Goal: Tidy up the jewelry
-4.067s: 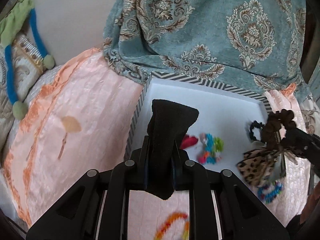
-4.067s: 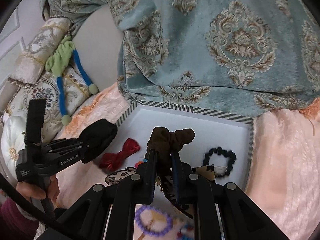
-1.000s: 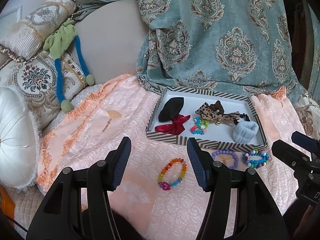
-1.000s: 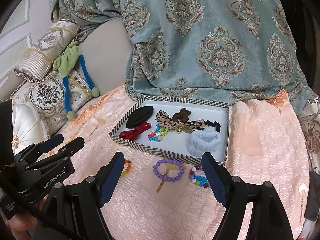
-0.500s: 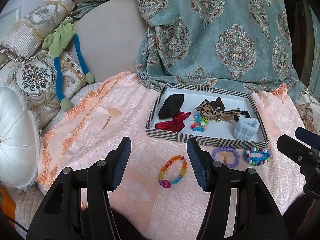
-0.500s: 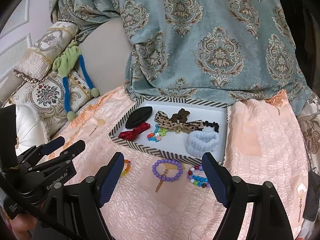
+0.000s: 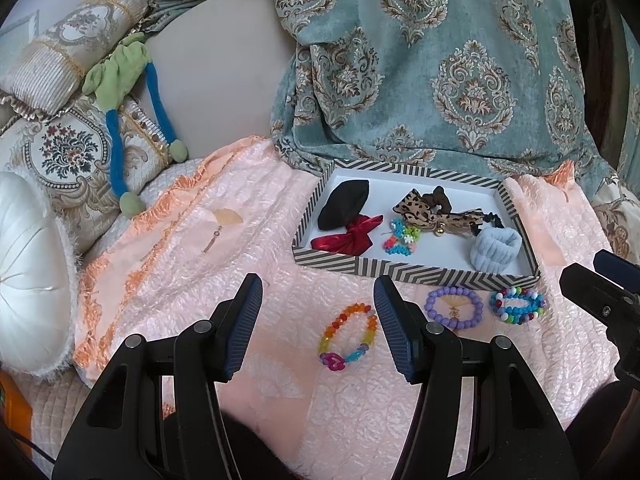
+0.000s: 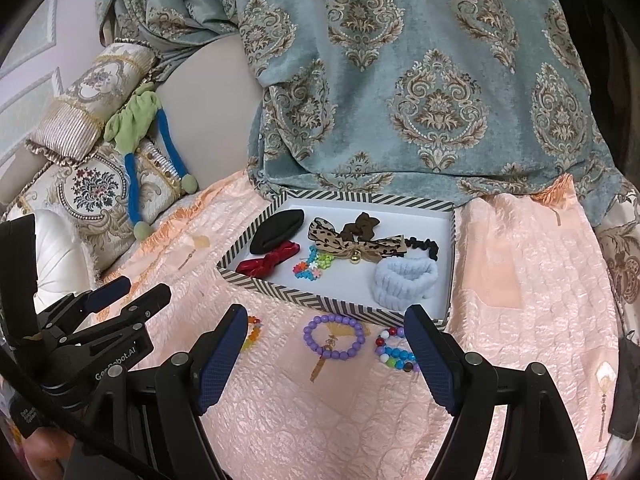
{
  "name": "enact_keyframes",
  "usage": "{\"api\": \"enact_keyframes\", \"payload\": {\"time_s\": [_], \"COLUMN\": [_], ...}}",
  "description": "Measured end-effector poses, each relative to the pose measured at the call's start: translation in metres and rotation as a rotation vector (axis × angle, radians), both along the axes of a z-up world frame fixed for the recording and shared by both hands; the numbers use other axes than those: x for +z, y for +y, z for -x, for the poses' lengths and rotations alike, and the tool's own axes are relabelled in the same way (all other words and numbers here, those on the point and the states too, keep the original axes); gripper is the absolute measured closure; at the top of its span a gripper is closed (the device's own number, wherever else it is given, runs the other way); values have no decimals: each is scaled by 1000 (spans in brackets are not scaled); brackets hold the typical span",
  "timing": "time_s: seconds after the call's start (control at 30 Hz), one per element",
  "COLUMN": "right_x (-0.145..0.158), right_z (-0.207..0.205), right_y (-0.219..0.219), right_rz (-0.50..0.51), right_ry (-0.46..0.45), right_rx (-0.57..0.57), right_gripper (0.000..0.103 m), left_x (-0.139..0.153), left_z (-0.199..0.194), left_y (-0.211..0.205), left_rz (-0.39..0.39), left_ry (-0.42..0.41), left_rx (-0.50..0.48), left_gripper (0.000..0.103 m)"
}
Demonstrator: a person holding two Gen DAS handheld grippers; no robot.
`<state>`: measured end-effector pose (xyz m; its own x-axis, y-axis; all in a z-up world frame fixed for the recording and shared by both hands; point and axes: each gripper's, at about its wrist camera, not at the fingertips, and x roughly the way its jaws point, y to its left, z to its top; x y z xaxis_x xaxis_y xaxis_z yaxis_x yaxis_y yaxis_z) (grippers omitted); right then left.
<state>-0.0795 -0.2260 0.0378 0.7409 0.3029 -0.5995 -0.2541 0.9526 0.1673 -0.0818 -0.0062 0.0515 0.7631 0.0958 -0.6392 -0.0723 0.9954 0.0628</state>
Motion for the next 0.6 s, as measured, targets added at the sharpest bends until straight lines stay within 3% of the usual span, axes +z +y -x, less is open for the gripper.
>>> {"api": "enact_keyframes", "payload": {"time_s": [0.17,0.4,0.6], "right_x": [-1,-7,-23], "right_z": [1,0,-6], "right_y": [-1,-8,-9], "right_rz": [3,-5,-2], "right_ry": [1,13,47], "right_rx": [0,-12,5], "right_gripper": [25,25,25], "left_x": [-2,-3,-26], "left_z": [-1,-17,-26], "left_y": [6,45,42], "left_rz": [11,164,188], "left_ry": [12,85,172], "left_rx": [-3,6,-29], "left_gripper": [45,45,45]}}
